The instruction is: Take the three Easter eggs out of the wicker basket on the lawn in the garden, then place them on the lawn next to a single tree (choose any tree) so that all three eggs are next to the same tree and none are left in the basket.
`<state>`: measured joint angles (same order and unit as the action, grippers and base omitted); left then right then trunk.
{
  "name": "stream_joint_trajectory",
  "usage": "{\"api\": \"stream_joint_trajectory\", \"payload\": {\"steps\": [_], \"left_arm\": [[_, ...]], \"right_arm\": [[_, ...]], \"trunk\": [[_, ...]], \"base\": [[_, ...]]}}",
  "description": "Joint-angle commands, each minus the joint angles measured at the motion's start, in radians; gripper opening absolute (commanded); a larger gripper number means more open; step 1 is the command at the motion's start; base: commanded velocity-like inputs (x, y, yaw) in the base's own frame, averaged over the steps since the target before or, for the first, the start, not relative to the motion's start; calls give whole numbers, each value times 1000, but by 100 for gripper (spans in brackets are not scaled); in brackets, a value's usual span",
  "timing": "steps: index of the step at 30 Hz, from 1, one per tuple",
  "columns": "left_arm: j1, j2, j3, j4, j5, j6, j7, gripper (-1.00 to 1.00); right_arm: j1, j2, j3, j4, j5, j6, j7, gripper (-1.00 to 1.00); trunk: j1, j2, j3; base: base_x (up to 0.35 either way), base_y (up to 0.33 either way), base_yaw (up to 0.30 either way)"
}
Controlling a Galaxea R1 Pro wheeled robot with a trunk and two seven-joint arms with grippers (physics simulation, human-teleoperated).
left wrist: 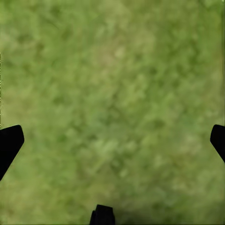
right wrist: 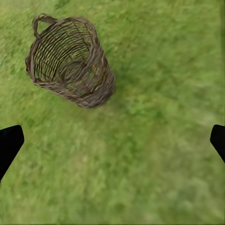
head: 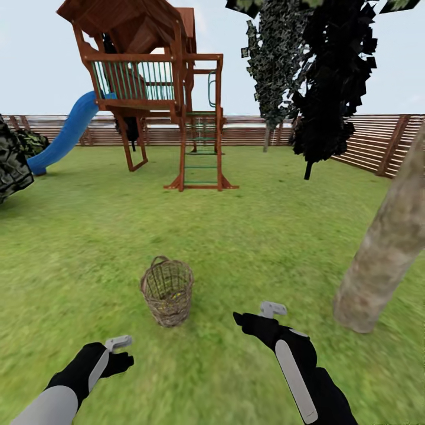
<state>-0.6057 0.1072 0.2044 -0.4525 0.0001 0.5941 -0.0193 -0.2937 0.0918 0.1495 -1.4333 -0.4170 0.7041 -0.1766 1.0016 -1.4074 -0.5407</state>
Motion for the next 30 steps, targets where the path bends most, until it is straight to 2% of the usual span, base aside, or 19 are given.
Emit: {"api": "stream_joint_trajectory", "payload": {"steps": [1, 8, 23, 30], "left_arm": [[0, 0, 4, -2, 0, 5, -2, 100], [0, -1, 4, -2, 0, 4, -2, 100], [0, 1, 4, -2, 0, 4, -2, 100], [0, 2, 4, -2, 0, 5, -2, 100]], "right_arm": [[-1, 0, 1, -1, -11, 3, -10, 100], [-1, 0, 2, -2, -8, -30, -10, 100], [-1, 0, 1, -6, -13, -42, -6, 100], [-1, 0, 2, -5, -15, -42, -6, 100]], "trunk": [[0, -1, -1], [0, -1, -1], [0, -1, -1], [0, -1, 0]], "base": [[206, 277, -121], [236, 259, -32], [252, 247, -1], [147, 261, -16]]}}
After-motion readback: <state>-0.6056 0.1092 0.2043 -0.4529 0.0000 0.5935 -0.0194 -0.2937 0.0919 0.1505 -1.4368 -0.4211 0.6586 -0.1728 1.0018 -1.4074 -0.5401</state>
